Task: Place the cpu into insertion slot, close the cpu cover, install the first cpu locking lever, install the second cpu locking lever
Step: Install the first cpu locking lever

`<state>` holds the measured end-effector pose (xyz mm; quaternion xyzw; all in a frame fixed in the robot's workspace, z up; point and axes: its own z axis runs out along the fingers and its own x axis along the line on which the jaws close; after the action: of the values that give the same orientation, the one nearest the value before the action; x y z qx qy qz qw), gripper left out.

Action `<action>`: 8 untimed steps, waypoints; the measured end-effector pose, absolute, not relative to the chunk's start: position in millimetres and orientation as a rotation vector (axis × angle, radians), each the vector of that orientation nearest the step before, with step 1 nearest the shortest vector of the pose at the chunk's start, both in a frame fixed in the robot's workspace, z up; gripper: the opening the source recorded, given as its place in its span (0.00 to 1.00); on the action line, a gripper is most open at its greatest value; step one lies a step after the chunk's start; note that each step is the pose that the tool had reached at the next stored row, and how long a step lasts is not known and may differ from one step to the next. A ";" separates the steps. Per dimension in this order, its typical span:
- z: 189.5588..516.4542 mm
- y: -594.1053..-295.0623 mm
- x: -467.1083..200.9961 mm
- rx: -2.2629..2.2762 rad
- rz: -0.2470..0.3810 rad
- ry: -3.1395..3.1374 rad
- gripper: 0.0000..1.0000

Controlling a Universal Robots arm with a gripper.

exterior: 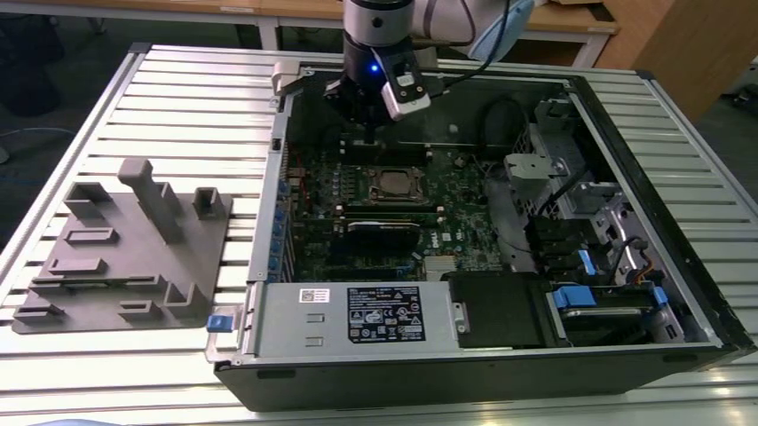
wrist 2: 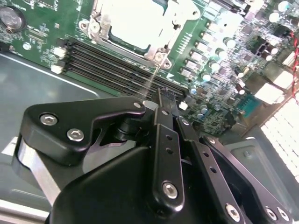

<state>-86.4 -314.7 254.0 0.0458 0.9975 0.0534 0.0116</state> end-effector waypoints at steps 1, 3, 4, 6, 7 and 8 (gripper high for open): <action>254.0 -314.7 -86.4 0.143 0.166 3.111 0.11; 254.0 -314.7 -86.4 0.143 0.166 3.111 0.11; 254.0 -314.7 -86.3 0.143 0.166 3.111 0.11; 254.0 -314.6 -86.3 0.143 0.166 3.111 0.11; 254.0 -314.7 -86.3 0.143 0.166 3.111 0.11; 254.0 -314.6 -86.3 0.143 0.167 3.111 0.11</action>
<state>-86.3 -314.6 254.0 0.0458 0.9975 0.0534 0.0116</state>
